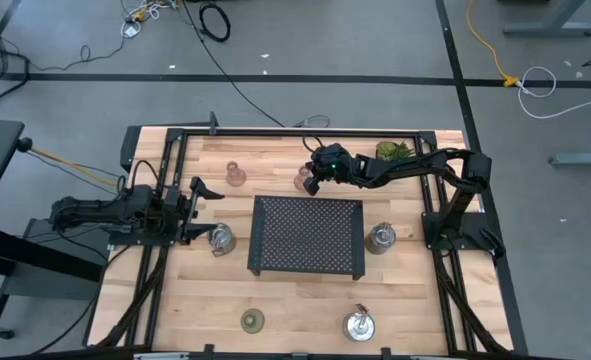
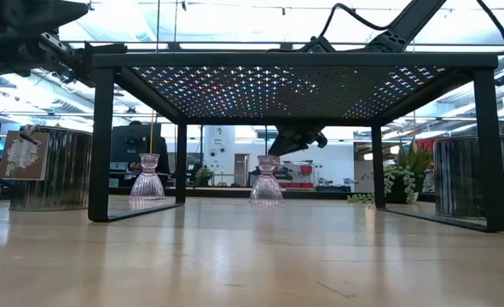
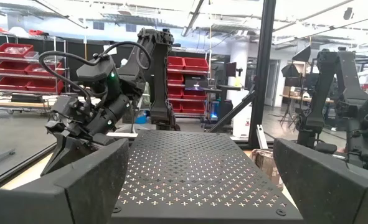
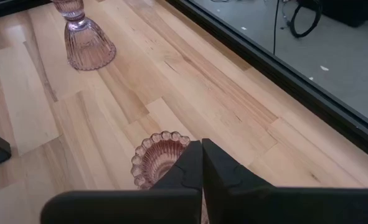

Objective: Pick & Place candle stick holders
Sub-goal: Put the right pink candle holder on the shelf

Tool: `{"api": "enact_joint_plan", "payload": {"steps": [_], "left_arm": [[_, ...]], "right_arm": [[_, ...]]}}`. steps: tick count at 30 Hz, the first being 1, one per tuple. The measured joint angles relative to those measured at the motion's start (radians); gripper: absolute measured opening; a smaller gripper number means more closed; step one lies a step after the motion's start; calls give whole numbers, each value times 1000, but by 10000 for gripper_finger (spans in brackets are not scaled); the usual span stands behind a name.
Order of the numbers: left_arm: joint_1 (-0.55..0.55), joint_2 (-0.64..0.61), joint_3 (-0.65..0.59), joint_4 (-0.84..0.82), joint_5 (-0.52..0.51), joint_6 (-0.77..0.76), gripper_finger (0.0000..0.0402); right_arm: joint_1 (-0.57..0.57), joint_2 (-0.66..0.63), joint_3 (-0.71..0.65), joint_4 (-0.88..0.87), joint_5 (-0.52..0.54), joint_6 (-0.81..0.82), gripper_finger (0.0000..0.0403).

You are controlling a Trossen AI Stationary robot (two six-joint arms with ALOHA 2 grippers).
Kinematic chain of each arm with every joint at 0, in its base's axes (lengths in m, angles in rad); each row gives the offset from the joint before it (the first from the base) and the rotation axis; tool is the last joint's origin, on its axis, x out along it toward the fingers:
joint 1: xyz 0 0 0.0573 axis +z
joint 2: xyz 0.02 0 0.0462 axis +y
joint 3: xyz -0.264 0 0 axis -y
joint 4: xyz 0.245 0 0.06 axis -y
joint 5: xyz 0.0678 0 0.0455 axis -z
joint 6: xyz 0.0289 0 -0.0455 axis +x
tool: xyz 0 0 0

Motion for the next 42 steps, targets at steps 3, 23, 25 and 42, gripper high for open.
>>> {"api": "enact_joint_plan", "payload": {"steps": [3, 23, 25, 42], "left_arm": [[0, 0, 0, 0, 0, 0, 399], [0, 0, 0, 0, 0, 0, 399], [0, 0, 0, 0, 0, 0, 399], [0, 0, 0, 0, 0, 0, 399]], "right_arm": [[0, -18, -3, -21, 9, -11, 1], [-5, -62, -2, -89, -12, -20, 24], [-5, -62, -2, -78, -30, -26, 42], [-3, -67, -1, -105, -26, -7, 315]]}}
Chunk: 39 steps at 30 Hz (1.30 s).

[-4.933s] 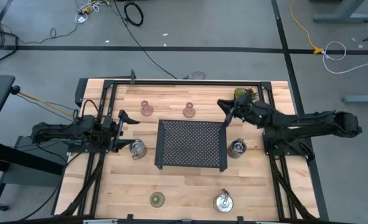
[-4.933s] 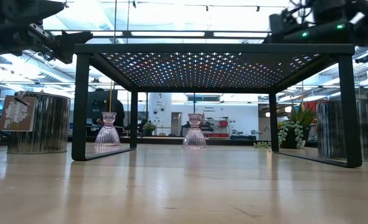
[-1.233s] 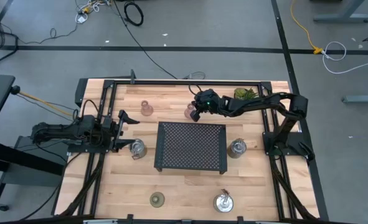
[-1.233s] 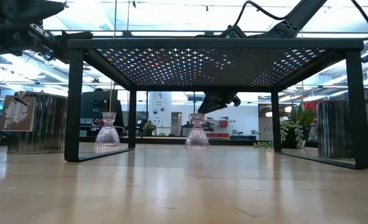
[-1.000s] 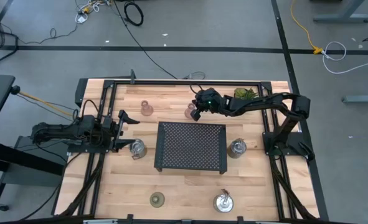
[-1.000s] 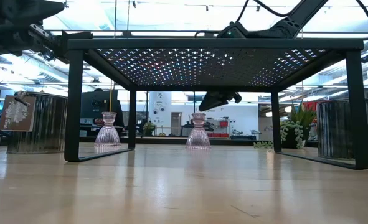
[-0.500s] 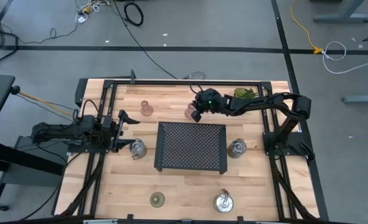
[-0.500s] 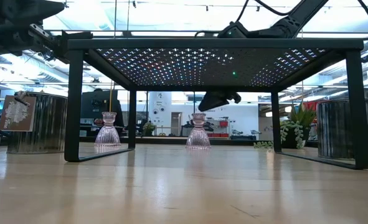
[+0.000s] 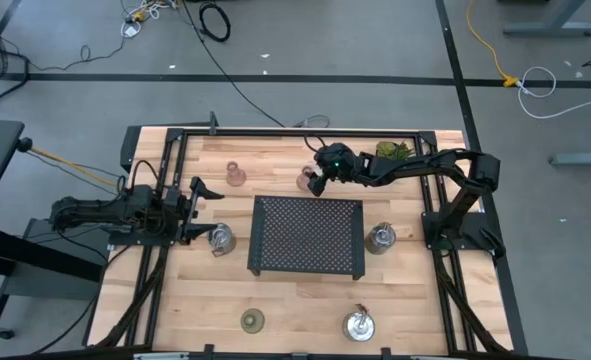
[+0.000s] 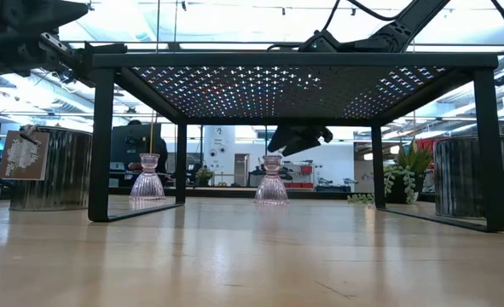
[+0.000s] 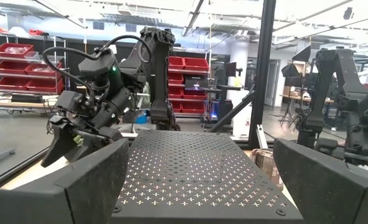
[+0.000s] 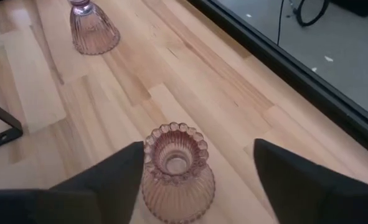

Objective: Pick & Place candle stick holders
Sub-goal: Put the right pink candle holder on the shelf

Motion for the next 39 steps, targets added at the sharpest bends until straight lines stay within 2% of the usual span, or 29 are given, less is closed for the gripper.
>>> {"api": "enact_joint_plan", "payload": {"steps": [4, 8, 21, 39], "left_arm": [[0, 0, 0, 0, 0, 0, 399], [0, 0, 0, 0, 0, 0, 399], [0, 0, 0, 0, 0, 0, 399], [0, 0, 0, 0, 0, 0, 399]], "right_arm": [[6, 0, 0, 0, -5, 11, 352], [14, 5, 0, 0, 0, 24, 363], [23, 11, 0, 1, 15, 23, 347], [4, 11, 0, 8, -36, 24, 329]]}}
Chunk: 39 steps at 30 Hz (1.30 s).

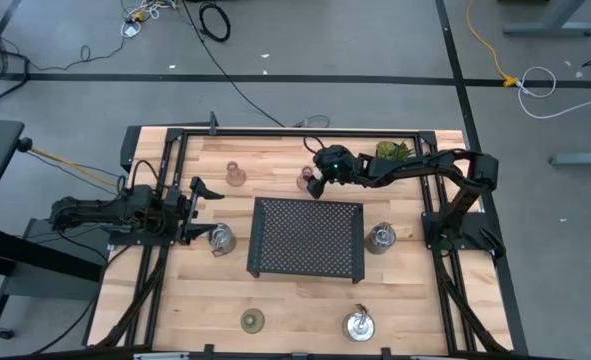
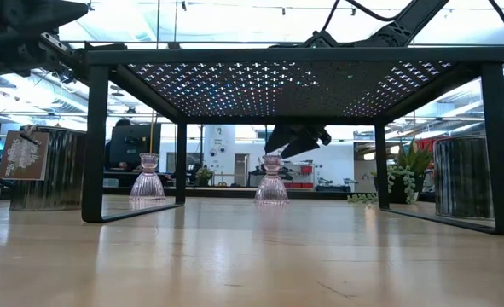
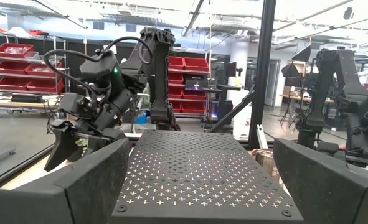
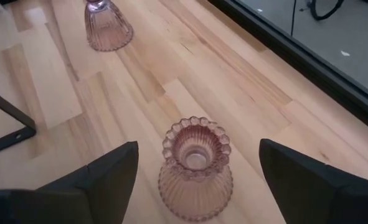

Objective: Pick & Place candle stick holders
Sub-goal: Put the right pink candle holder on the shelf

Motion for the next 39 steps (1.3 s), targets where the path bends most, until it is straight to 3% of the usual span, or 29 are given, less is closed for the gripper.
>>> {"api": "enact_joint_plan", "payload": {"steps": [16, 20, 25, 31, 39], "left_arm": [[0, 0, 0, 1, 0, -1, 399], [0, 0, 0, 0, 0, 0, 399], [0, 0, 0, 0, 0, 0, 399], [0, 0, 0, 0, 0, -1, 399], [0, 0, 0, 0, 0, 0, 399]], "right_arm": [[-7, 96, 1, 123, -43, 18, 329], [-11, 103, 1, 94, -42, 22, 312], [-16, 103, 1, 61, -35, 37, 218], [-20, 103, -1, 83, -29, 28, 26], [-22, 103, 0, 126, -45, 29, 4]]}}
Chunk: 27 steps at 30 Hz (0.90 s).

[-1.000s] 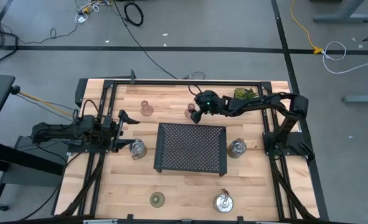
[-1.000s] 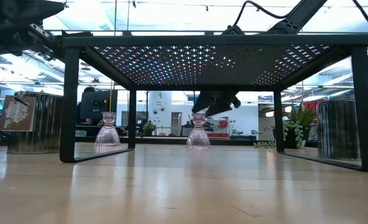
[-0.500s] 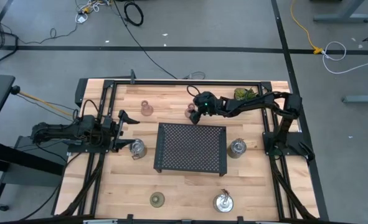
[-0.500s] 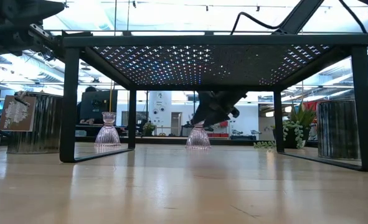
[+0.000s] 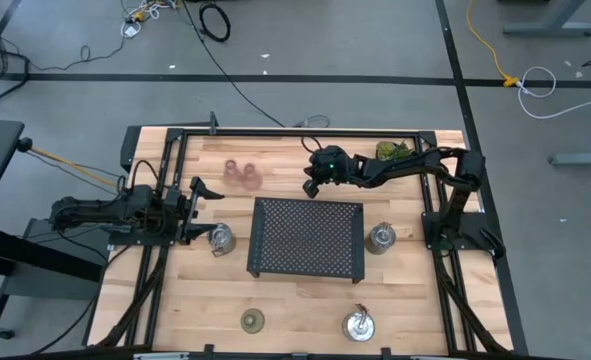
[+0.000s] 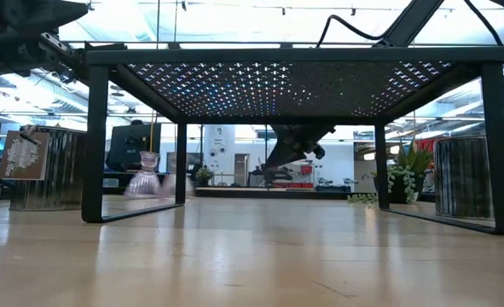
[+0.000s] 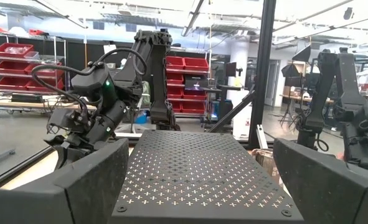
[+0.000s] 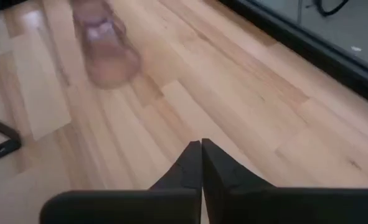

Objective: Pick & Place candle stick holders
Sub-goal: Put the right pink candle holder on the shelf

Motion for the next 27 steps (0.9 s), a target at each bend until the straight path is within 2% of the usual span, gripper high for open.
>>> {"api": "enact_joint_plan", "payload": {"steps": [14, 20, 27], "left_arm": [[0, 0, 0, 0, 0, -12, 399], [0, 0, 0, 6, 0, 4, 399], [0, 0, 0, 8, 20, -84, 399]], "right_arm": [[0, 0, 0, 46, -8, 15, 8], [0, 0, 0, 66, -61, 15, 12], [0, -17, 0, 67, -85, -33, 13]]}}
